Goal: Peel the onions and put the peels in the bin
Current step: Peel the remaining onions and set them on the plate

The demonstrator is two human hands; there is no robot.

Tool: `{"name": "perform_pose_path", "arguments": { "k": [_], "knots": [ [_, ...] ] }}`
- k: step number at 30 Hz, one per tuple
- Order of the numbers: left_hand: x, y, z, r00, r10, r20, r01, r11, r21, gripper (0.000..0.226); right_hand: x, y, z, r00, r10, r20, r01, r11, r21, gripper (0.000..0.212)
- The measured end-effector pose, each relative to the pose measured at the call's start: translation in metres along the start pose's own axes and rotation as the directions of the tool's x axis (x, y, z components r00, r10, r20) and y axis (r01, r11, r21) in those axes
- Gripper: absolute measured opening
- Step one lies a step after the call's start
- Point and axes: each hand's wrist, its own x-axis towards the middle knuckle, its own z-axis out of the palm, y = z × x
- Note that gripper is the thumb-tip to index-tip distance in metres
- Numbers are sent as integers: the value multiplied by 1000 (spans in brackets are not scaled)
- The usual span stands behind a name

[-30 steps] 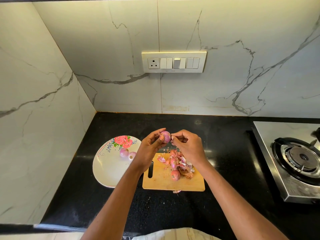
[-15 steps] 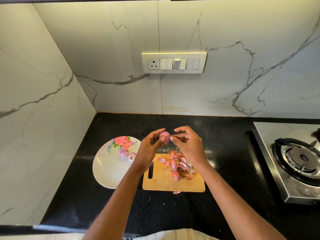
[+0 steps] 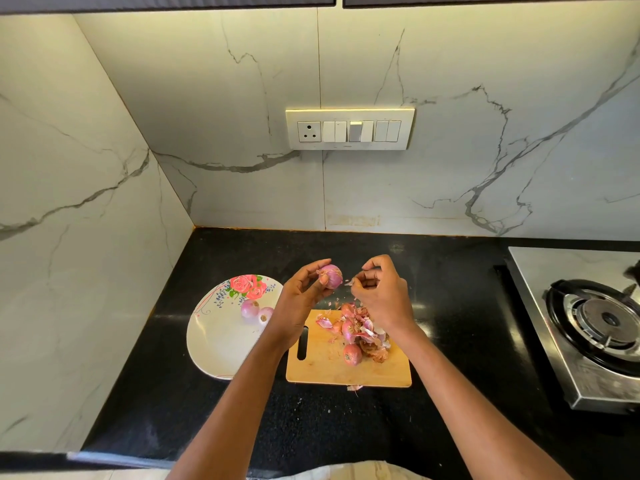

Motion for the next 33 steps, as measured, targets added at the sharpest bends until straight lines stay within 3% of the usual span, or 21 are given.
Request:
{"name": "perform_pose_path", "arguments": {
  "k": [6, 13, 18, 23, 33],
  "knots": [
    [1, 3, -2, 997, -80, 16, 82, 980, -180, 30, 2, 14, -3, 988, 27, 150, -12, 995, -98, 26],
    [6, 7, 1, 999, -52, 14, 53, 992, -116, 43, 13, -2, -6, 984, -47, 170, 64, 993, -96, 14],
    [7, 5, 0, 1000, 10, 14, -10, 1000, 17, 39, 16, -13, -6, 975, -73, 209, 54, 994, 95, 15],
    [7, 7, 1, 998, 61, 33, -63, 995, 72, 35, 14, -16, -1, 984, -9, 178, -36, 967, 253, 11],
    [8, 4, 1, 997, 74, 21, -76, 995, 71, 35, 10, -6, 1, 989, 41, 141, -86, 941, 327, 7]
  ]
}}
